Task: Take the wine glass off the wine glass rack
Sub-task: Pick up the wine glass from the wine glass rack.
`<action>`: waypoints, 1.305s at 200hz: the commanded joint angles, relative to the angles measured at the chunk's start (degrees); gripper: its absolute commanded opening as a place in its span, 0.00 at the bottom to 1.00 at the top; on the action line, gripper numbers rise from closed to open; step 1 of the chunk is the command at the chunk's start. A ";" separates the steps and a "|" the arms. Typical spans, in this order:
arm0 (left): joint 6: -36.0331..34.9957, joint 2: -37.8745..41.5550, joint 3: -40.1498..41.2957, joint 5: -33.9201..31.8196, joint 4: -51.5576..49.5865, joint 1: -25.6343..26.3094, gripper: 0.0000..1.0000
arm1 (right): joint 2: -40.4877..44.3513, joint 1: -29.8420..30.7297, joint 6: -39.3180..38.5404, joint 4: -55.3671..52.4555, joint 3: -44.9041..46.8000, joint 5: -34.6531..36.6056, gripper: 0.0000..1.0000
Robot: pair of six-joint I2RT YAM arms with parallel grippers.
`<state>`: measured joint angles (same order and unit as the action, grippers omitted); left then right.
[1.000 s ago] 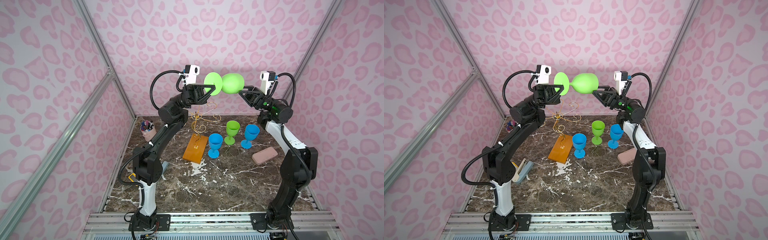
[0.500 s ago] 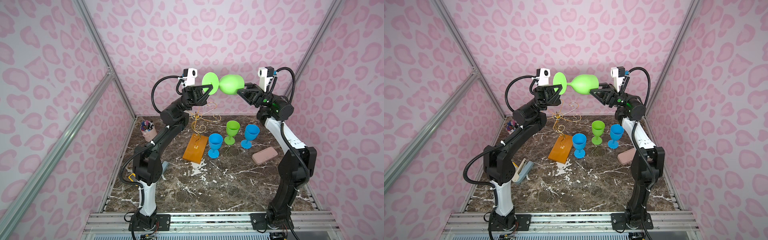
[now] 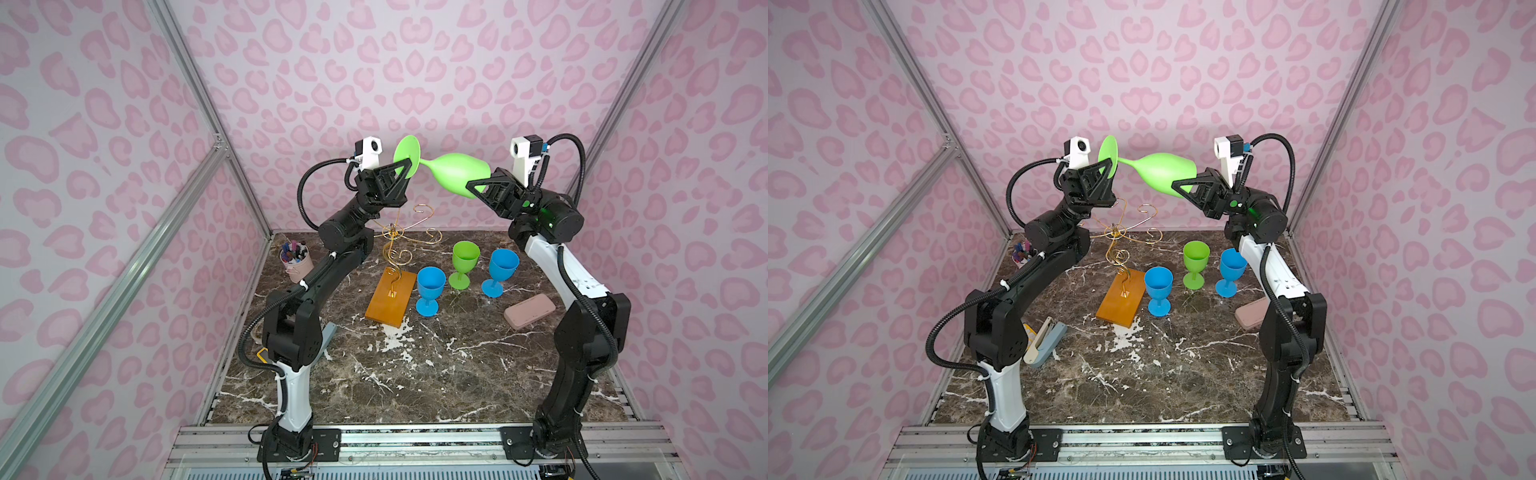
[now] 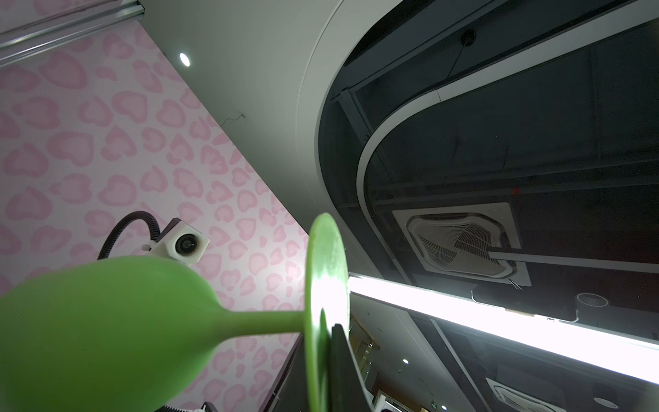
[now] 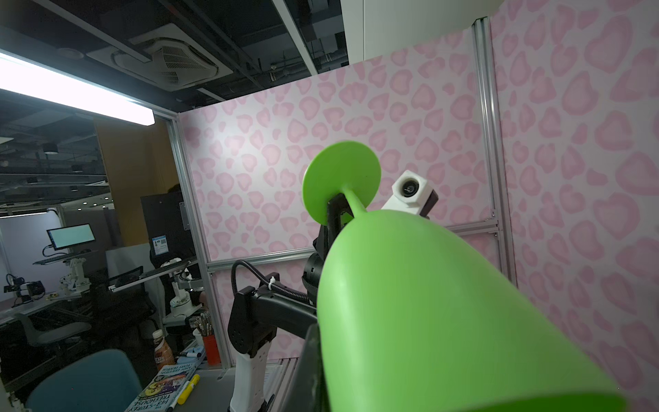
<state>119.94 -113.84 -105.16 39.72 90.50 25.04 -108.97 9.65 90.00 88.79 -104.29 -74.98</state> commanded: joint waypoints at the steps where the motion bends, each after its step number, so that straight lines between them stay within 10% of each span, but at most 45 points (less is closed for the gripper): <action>1: 22.18 0.46 0.31 5.23 0.93 -0.23 0.33 | 0.81 0.36 0.15 0.29 -0.41 -0.56 0.00; 29: 21.92 1.08 0.14 5.36 0.91 -0.52 1.00 | 2.19 0.10 0.11 0.24 -1.00 1.18 0.00; 98: 17.97 4.99 1.20 10.46 0.30 -1.47 0.98 | 14.12 -6.13 -12.79 -18.53 4.01 10.21 0.00; 145: 5.99 12.01 6.09 15.84 -3.87 -1.83 0.98 | 29.67 -5.90 -66.34 -100.35 -2.22 21.17 0.00; 160: 0.66 14.50 8.25 16.23 -5.47 -2.31 0.98 | 30.88 -7.16 -68.36 -111.46 -4.01 22.71 0.00; 220: -31.63 29.39 17.03 21.47 -30.23 -3.89 0.98 | 40.24 -7.99 -80.24 -143.57 1.04 37.88 0.00; 261: -65.95 43.75 21.37 16.05 -65.37 -7.21 0.98 | 41.72 -0.91 -84.57 -158.88 2.12 50.64 0.00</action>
<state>80.23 -76.05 -85.21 59.18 49.06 18.94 -67.11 4.86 10.24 -56.90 -103.33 -34.52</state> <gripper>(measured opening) 0.982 0.049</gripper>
